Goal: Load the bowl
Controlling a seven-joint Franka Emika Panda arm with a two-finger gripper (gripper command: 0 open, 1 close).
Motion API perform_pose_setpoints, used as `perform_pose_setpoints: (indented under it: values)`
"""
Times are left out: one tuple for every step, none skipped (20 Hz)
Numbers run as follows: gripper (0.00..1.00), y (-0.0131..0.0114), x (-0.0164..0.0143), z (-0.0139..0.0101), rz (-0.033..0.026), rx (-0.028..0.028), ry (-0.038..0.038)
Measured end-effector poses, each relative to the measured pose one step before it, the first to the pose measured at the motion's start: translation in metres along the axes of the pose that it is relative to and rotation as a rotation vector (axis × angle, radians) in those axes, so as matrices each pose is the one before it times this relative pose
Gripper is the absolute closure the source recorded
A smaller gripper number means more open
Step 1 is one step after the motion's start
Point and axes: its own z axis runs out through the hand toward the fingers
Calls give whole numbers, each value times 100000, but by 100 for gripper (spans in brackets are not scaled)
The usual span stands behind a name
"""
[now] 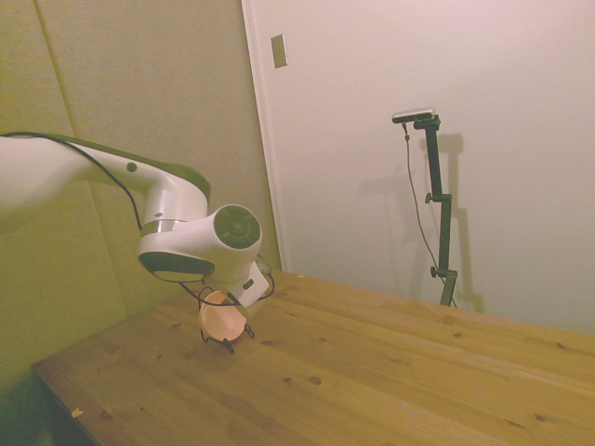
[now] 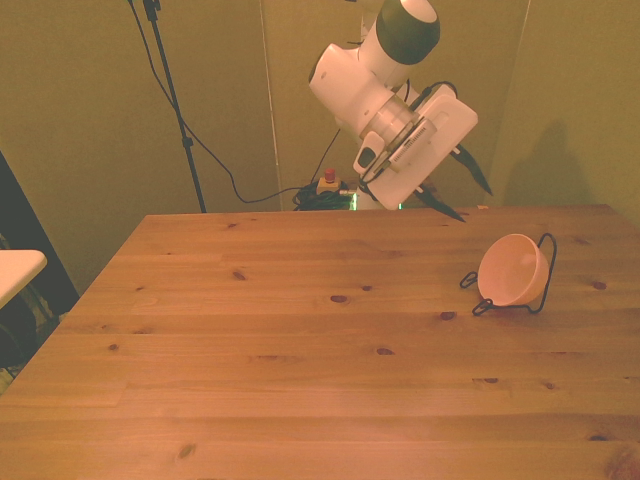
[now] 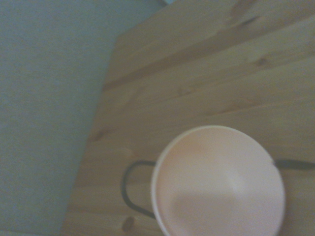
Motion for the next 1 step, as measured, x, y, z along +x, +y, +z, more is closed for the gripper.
perform_pose_setpoints:
  values:
    - [0, 894, -636, -698, 1454, -2648, 1664]
